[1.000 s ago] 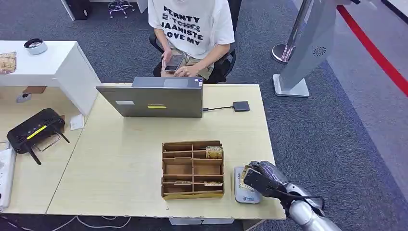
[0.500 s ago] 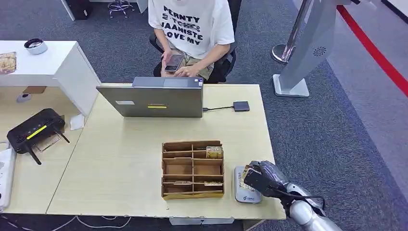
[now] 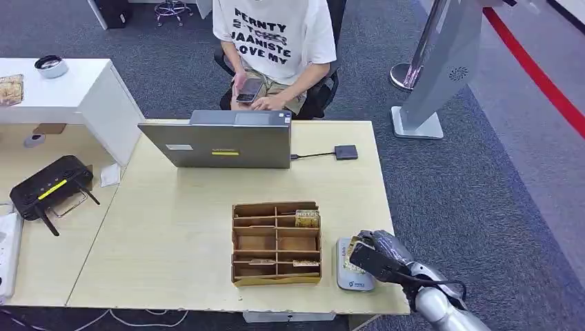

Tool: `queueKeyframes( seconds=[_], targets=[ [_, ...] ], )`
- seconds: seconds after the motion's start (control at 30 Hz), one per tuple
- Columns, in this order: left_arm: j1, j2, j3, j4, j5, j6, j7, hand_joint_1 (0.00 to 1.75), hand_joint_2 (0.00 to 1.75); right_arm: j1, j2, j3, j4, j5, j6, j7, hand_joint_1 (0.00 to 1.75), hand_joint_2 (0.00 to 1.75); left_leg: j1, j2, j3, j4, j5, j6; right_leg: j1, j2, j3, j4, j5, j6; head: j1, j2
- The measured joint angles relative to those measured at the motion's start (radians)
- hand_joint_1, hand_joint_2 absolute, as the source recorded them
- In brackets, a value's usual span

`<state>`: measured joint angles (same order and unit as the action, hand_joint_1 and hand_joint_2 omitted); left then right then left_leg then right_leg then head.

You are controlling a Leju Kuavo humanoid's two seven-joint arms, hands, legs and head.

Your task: Pass the card to the sensor for recognition and then transmit it.

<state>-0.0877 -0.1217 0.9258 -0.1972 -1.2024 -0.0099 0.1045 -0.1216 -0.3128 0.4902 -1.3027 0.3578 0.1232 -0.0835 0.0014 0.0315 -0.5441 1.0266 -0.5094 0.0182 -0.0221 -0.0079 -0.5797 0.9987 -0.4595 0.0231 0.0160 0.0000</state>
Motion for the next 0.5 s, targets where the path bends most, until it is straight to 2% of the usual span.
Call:
queueKeyframes(
  seconds=[0.5],
  targets=[
    [0.000,0.000,0.000,0.000,0.000,0.001,0.003,0.00,0.00,0.007,0.000,-0.003,-0.005,0.005,-0.002,0.001,1.75,1.75,0.000,0.000,0.000,0.000,0.000,0.000,0.000,0.000,0.000,0.000,0.000,0.000,0.000,0.000]
  ],
)
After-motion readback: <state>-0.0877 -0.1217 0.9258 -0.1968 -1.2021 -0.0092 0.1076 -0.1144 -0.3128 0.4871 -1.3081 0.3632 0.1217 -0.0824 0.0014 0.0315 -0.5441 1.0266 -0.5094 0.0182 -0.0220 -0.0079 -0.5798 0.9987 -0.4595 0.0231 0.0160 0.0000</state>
